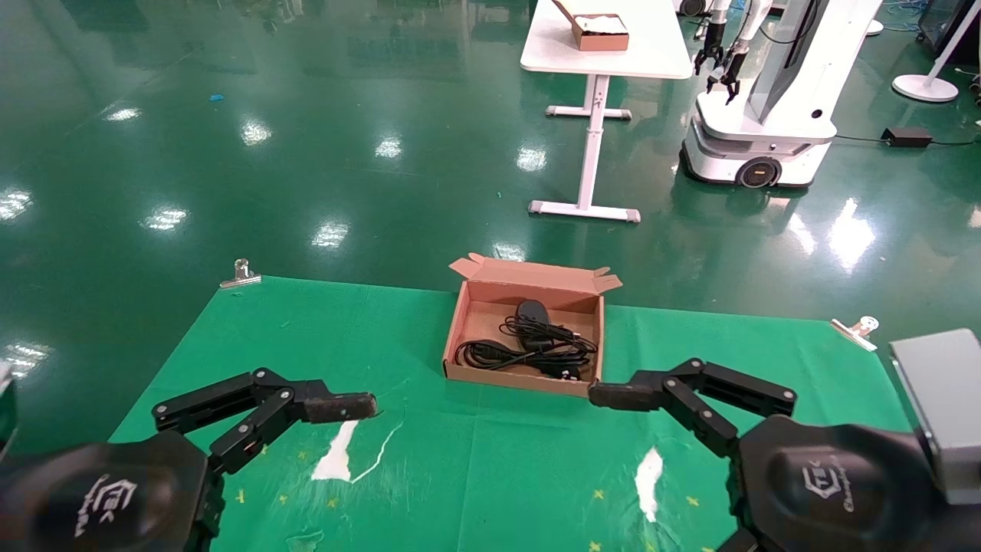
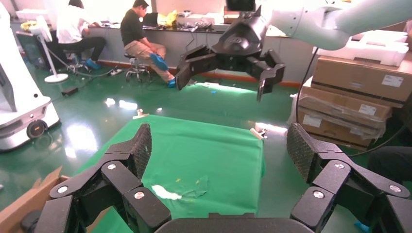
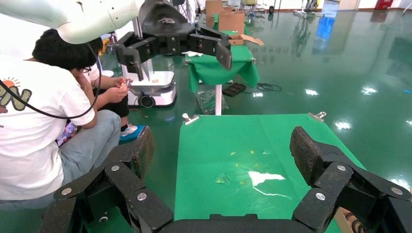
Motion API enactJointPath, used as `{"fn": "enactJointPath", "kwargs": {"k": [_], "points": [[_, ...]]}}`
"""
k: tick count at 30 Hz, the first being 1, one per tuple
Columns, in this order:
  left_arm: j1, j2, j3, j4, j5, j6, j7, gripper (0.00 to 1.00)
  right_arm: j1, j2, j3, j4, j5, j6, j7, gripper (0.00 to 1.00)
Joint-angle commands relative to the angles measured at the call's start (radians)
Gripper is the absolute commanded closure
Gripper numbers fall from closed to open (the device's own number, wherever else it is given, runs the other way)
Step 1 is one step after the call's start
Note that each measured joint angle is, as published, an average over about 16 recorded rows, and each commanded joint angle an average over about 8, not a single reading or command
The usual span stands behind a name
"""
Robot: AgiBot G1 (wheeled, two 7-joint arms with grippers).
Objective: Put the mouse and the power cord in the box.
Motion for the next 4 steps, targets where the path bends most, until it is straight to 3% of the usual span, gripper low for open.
{"fn": "enactJointPath", "kwargs": {"k": [1,4], "points": [[0.002,-0.002,-0.002,-0.002,-0.003,0.003,0.001,0.00,0.000,0.000,0.000,0.000,0.000,0.000,0.000,0.00],[-0.001,0.001,0.001,0.002,0.001,-0.001,-0.001,0.00,0.000,0.000,0.000,0.000,0.000,0.000,0.000,0.00]]}}
